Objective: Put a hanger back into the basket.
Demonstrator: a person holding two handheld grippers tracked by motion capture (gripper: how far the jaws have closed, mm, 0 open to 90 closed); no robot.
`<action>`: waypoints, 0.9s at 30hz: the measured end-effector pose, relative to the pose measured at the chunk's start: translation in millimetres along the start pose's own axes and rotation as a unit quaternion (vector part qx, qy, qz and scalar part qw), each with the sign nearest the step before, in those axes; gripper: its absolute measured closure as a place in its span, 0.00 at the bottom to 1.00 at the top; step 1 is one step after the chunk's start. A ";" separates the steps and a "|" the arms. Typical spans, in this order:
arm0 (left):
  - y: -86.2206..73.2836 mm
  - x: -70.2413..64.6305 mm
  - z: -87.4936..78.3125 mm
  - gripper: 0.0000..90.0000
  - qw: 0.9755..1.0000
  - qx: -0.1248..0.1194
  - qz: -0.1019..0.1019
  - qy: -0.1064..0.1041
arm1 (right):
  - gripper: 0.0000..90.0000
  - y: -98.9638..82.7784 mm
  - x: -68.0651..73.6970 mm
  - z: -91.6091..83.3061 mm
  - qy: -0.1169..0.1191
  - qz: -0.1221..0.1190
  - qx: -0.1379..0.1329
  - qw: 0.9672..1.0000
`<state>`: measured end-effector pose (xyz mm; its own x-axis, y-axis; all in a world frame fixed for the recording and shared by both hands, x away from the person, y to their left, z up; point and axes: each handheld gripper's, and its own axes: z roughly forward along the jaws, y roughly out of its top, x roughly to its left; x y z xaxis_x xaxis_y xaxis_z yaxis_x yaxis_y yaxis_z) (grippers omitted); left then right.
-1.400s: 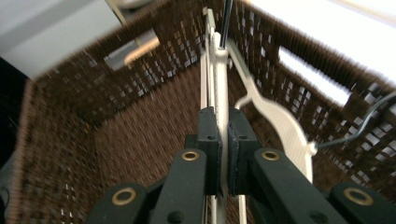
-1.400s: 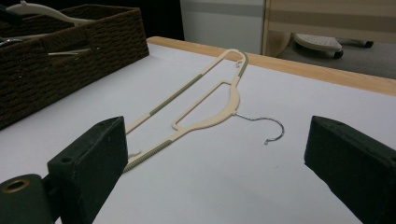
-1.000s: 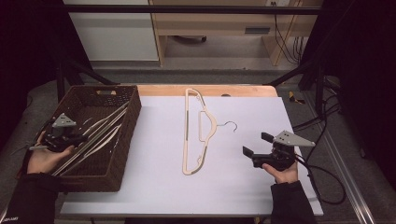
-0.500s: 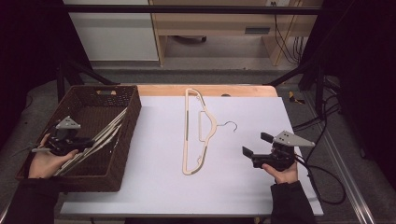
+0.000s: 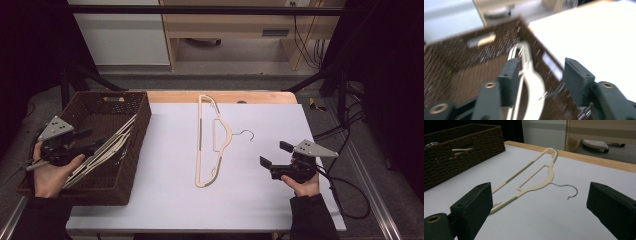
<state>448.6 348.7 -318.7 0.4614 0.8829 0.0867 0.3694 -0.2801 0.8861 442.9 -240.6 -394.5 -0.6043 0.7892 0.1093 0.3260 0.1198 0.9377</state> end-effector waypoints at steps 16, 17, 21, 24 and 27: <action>18.3 -117.1 46.6 0.12 0.995 -0.064 0.014 -0.072 | 0.07 1.8 -1.2 -3.8 0.000 0.003 -0.008 1.000; 17.9 -124.2 51.6 0.12 0.995 -0.063 0.015 -0.075 | 0.07 1.9 -1.2 -3.9 0.000 0.004 -0.009 1.000; 15.9 -146.0 69.6 0.11 0.994 -0.048 0.023 -0.092 | 0.07 1.6 -1.0 -4.6 0.000 0.004 -0.007 1.000; 13.4 -160.2 81.5 0.11 0.993 -0.039 0.025 -0.104 | 0.07 1.7 -1.2 -4.3 -0.001 0.004 -0.009 1.000; 9.6 -177.5 98.2 0.12 0.992 -0.023 0.030 -0.119 | 0.06 1.7 -1.5 -3.9 -0.001 0.004 -0.009 1.000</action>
<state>449.5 152.3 -370.3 0.6607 0.7498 0.0361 0.2997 -0.3076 0.9031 441.5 -243.9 -391.7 -0.6009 0.7909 0.1158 0.3173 0.1031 0.9427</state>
